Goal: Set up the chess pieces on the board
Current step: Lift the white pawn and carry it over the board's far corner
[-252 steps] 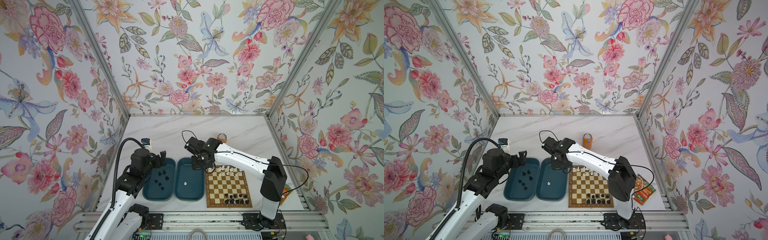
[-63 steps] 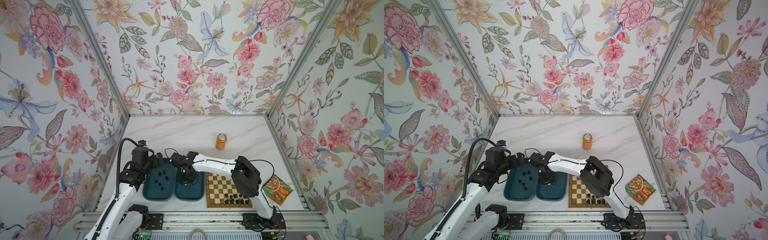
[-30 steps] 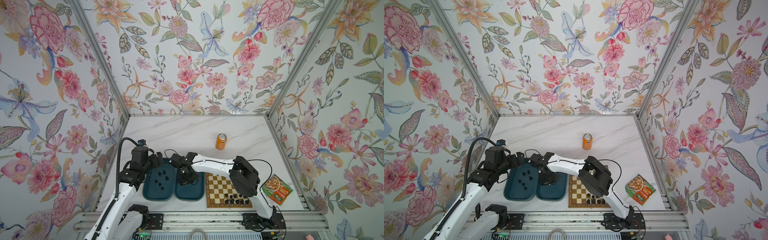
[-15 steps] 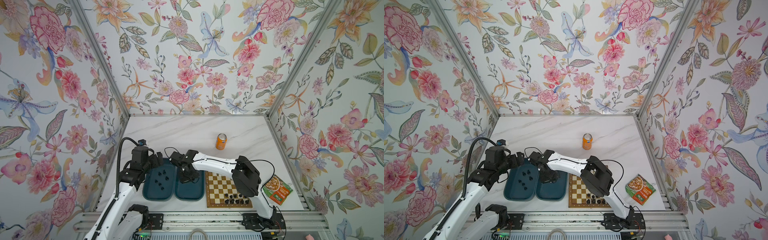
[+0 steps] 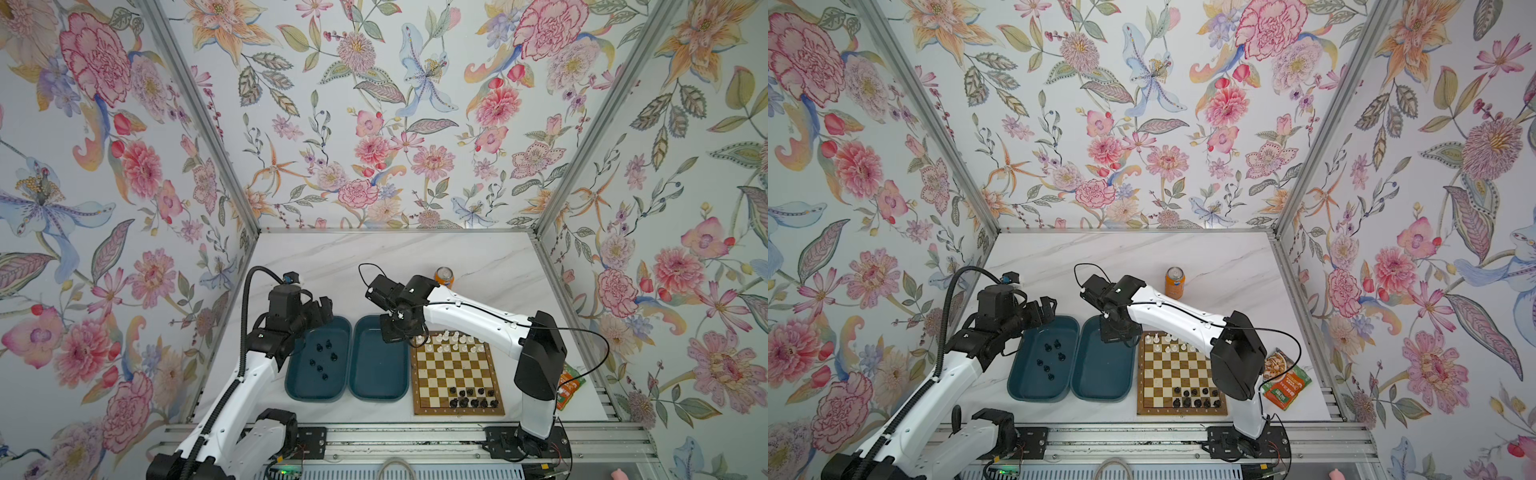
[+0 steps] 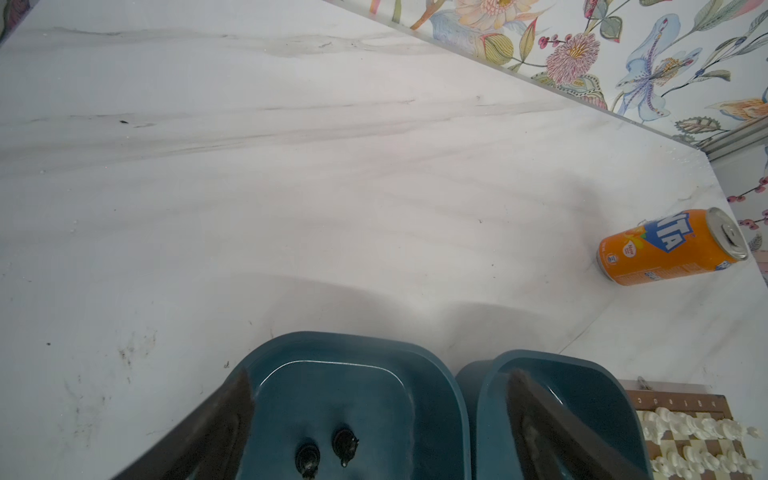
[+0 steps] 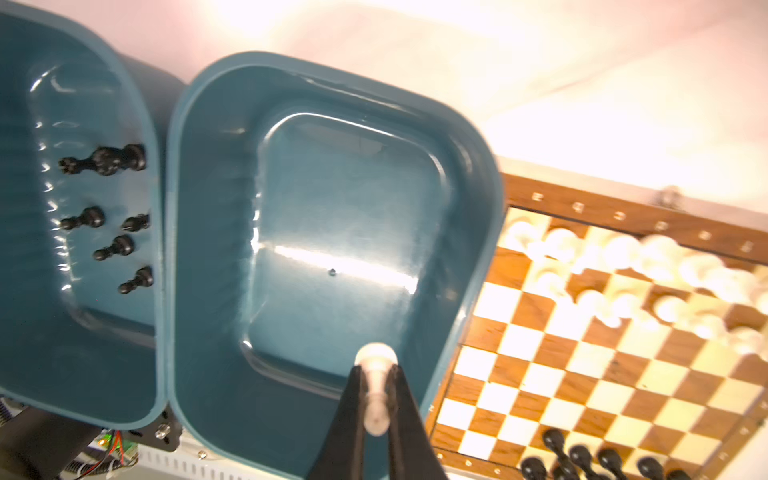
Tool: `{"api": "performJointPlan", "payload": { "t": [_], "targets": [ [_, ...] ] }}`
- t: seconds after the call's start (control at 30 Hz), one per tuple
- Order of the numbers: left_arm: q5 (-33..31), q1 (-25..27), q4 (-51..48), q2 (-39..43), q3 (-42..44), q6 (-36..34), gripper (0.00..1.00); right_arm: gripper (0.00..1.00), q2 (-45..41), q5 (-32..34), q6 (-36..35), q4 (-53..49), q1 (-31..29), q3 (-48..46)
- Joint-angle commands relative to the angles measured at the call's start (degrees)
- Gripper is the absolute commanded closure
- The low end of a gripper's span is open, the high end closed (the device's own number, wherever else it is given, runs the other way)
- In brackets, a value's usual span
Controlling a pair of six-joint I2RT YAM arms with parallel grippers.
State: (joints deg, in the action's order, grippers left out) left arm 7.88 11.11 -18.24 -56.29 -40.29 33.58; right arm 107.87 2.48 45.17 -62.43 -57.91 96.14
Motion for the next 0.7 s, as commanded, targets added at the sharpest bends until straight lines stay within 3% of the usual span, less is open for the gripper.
{"api": "performJointPlan", "payload": {
  "t": [0.0, 0.3, 0.67],
  "targets": [
    [1.82, 1.9, 3.62, -2.16, -2.92, 1.3, 0.04, 0.89, -2.45, 1.65, 1.45, -2.34, 0.64, -3.63],
    [-1.19, 10.28, 5.99, -9.61, -7.68, 1.3, 0.04, 0.89, -6.08, 2.5, 1.8, -1.44, 2.98, -11.0],
    [-2.24, 11.31, 7.17, -12.28, -8.83, 2.8, 0.04, 0.89, -6.25, 0.79, -0.37, 2.33, 6.41, -16.73]
  ]
}}
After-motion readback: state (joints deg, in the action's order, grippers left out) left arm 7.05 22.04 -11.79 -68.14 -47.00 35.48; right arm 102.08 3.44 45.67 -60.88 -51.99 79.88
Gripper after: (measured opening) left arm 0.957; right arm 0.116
